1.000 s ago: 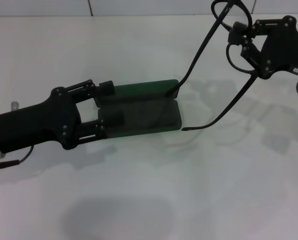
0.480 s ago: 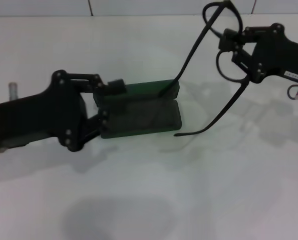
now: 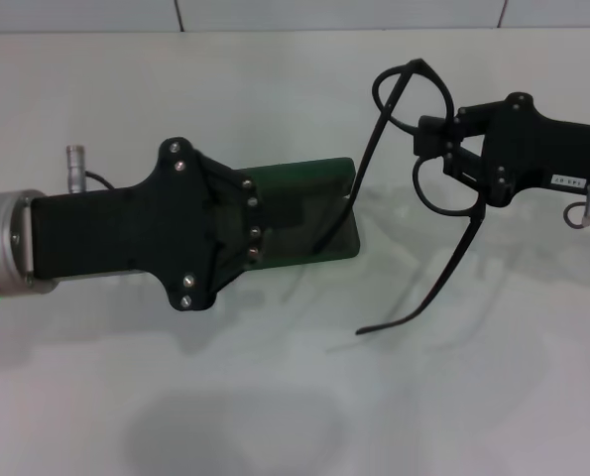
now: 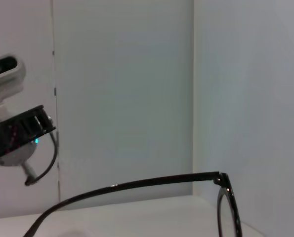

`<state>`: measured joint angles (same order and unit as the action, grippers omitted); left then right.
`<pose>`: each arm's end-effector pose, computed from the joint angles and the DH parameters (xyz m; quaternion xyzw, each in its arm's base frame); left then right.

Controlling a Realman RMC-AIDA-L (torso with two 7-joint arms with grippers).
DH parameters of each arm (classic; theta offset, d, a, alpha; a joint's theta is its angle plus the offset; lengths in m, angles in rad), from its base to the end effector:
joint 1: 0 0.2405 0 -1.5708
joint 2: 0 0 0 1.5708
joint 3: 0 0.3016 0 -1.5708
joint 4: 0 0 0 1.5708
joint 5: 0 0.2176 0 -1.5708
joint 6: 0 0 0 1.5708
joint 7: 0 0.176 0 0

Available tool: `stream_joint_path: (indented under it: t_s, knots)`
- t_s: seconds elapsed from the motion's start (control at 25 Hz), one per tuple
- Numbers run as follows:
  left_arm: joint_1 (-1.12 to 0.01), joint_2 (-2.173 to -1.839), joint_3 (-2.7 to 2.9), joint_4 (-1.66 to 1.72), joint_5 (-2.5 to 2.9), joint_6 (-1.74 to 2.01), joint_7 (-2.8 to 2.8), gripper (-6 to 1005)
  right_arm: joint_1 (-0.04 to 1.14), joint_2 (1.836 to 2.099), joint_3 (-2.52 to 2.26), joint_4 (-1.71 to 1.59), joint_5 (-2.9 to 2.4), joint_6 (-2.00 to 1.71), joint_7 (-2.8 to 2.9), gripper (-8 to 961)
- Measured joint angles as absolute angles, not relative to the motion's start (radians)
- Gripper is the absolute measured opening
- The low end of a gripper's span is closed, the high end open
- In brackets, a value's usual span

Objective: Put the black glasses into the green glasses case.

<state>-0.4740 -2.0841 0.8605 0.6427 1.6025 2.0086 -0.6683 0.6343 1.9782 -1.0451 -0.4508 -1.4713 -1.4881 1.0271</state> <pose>-0.2196 0.2990 -0.0241 -0.8712 0.1987 -0.4356 0.1084 0.2307 0.4039 -0.0436 -0.9323 0.0436 0.3235 0.1556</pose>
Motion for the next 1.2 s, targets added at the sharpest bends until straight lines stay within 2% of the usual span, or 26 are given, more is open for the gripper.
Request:
stream_joint_path:
  t_s: [0.48,1.2]
  knots:
    - [-0.538,-2.084,0.966,0.691,1.583,2.011,-0.643,-1,0.699,1.953,-1.053,-0.452,-1.54,-1.612,1.041,111]
    - [-0.556,-2.086,0.985,0.679,1.59,1.968,-0.639,0,0.735,1.968,-1.06,-0.477,-1.552,-1.657,1.032,111]
